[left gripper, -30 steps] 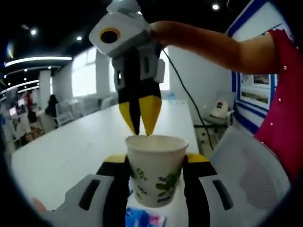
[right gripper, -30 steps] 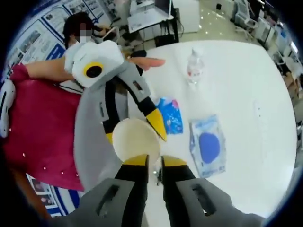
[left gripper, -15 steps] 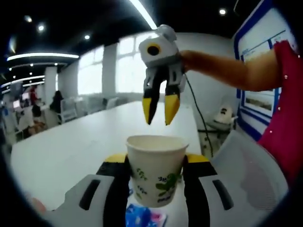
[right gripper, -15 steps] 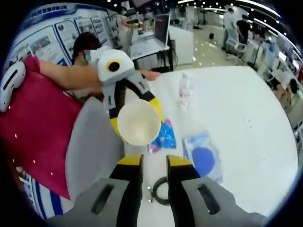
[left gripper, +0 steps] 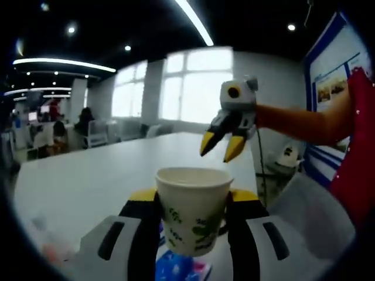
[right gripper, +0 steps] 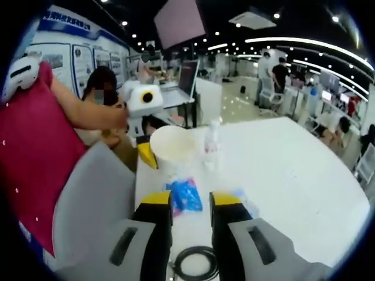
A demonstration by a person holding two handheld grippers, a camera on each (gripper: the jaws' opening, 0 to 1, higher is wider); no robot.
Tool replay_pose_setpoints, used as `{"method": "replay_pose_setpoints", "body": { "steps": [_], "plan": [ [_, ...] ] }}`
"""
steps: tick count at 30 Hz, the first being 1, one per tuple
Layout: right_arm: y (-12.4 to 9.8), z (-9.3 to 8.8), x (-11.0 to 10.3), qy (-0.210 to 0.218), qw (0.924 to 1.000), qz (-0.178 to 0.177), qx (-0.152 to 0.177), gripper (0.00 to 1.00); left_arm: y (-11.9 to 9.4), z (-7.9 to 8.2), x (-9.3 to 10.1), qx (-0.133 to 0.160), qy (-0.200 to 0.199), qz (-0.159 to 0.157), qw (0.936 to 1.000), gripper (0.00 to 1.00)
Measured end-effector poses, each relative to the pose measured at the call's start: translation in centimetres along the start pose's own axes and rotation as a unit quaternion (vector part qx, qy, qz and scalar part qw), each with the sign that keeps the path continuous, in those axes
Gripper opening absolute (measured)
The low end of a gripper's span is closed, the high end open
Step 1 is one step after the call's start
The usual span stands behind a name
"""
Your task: Arrange the tabletop items into an orderly group along one side of the table until the central work area is clear of visible clutter.
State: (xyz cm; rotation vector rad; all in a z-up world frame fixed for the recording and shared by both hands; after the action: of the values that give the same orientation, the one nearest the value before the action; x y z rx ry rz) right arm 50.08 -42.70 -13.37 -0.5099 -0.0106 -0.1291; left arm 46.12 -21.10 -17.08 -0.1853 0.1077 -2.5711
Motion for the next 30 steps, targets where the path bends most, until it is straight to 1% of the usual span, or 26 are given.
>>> {"method": "replay_pose_setpoints", "body": {
  "steps": [1,4,6,7,9,10,13,16,19,22,25,27,30],
  "plan": [
    [0.0,-0.5,0.0,0.006,0.9999,-0.006,0.01,0.26,-0.1,-0.1,-0.1,0.001,-0.002,0.004,1.0,0.41],
    [-0.1,-1.9,0.0,0.007,0.9997,-0.018,0.017,0.26,-0.5,-0.6,-0.4,0.005,-0.011,0.016,0.9998,0.41],
    [-0.3,-2.6,0.0,0.005,0.9993,-0.026,0.025,0.28,-0.6,-1.0,-0.7,0.004,-0.016,0.024,0.9996,0.41],
    [-0.3,-2.8,-0.1,0.008,0.9991,-0.027,0.031,0.29,-0.7,-1.3,-0.9,0.004,-0.017,0.029,0.9994,0.41],
    [-0.4,-3.4,-0.1,0.01,0.9984,-0.03,0.047,0.37,-0.7,-1.7,-1.1,0.003,-0.021,0.038,0.9991,0.41],
    [-0.5,-3.6,-0.3,0.011,0.9983,-0.03,0.048,0.4,-0.7,-1.9,-1.2,0.003,-0.022,0.041,0.9989,0.41],
    [-0.5,-4.4,-0.5,0.015,0.9981,-0.026,0.054,0.41,-0.7,-2.4,-1.8,0.002,-0.03,0.055,0.9981,0.41],
    [-0.6,-4.9,-0.9,0.022,0.9972,-0.023,0.068,0.48,-0.5,-2.9,-2.6,0.008,-0.035,0.076,0.9964,0.41],
    [-0.8,-5.2,-1.0,0.028,0.9956,-0.021,0.087,0.59,-0.3,-3.4,-3.7,0.016,-0.038,0.1,0.9941,0.41],
    [-0.8,-5.5,-1.2,0.027,0.9944,-0.024,0.1,0.73,-0.1,-3.9,-4.5,0.021,-0.036,0.128,0.9909,0.41],
    [-0.8,-5.8,-1.3,0.022,0.9935,-0.026,0.108,0.79,0.1,-4.4,-5.3,0.03,-0.043,0.149,0.9875,0.41],
    [-0.8,-5.9,-1.1,0.025,0.9924,-0.023,0.118,0.82,0.1,-4.6,-5.7,0.033,-0.044,0.156,0.9863,0.41],
    [-0.7,-6.1,-0.8,0.024,0.9918,-0.025,0.123,0.9,0.0,-5.2,-6.6,0.036,-0.047,0.179,0.982,0.4]
  ]
}}
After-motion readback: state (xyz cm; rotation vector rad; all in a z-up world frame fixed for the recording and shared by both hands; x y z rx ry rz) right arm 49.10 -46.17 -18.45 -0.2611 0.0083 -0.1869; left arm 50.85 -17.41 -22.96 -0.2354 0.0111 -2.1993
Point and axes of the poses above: the point that each gripper's makers call its tool centre point, and the gripper's own axes: y roughly forward along the fingers, x roughly to its right, z roughly out of its top, the point moved 8 cm from there along -y, roughly backward along the fingers, and after that the axes turned 1 degree about -y, right-handed, at the moved point
